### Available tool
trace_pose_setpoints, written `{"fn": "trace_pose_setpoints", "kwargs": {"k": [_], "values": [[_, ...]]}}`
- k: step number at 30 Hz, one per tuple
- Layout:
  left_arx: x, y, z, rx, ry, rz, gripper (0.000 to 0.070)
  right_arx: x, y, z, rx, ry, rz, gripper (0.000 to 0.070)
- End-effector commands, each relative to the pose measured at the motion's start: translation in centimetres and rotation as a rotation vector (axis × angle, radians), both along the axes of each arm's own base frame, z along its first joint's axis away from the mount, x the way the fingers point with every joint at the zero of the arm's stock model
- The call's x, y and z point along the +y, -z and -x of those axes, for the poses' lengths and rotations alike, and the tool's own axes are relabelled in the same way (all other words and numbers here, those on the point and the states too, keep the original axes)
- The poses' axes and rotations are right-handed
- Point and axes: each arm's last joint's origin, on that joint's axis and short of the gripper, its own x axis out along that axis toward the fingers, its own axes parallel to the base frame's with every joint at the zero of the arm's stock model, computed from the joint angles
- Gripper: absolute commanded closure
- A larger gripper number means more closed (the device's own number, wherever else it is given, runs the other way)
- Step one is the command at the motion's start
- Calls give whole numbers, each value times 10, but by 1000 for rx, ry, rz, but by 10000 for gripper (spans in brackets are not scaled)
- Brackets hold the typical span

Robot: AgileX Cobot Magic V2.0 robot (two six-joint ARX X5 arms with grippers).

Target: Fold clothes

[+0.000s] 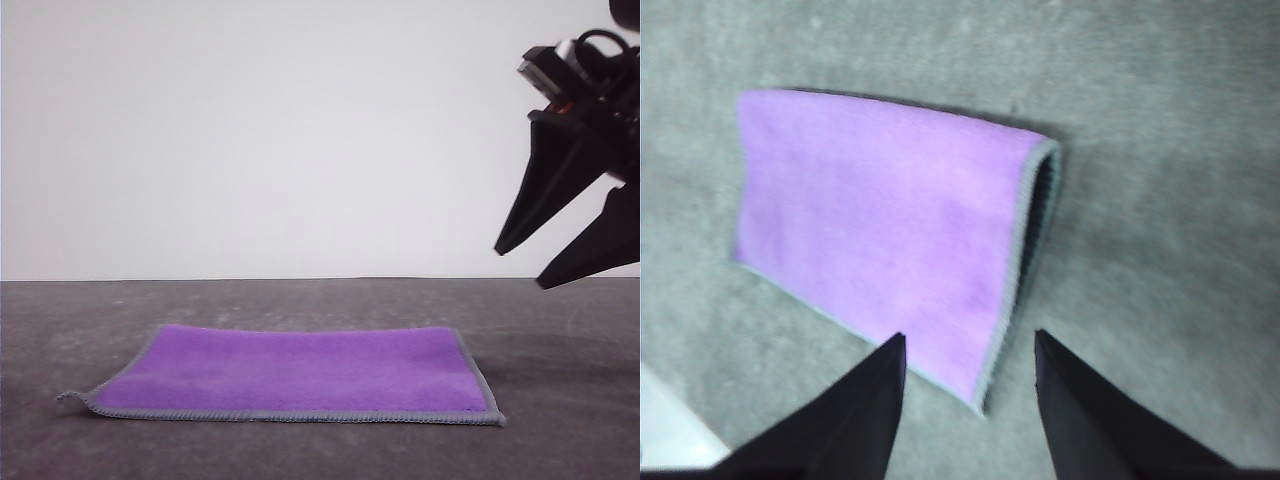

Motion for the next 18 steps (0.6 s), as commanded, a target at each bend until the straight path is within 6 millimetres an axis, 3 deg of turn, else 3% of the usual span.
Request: {"fn": "trace_pose_setpoints", "kwargs": {"k": [1,9,18], "values": [[1,-1,3,-18,-6,21,387,2,5,-6,9,-19,-18,440],[5,-5,14,-76,-10,52,387,9,39,-30,57,-42,-24,438],[5,-5,14,-76,-10,51,387,15,68,-44,109,-76,-66,438]]}}
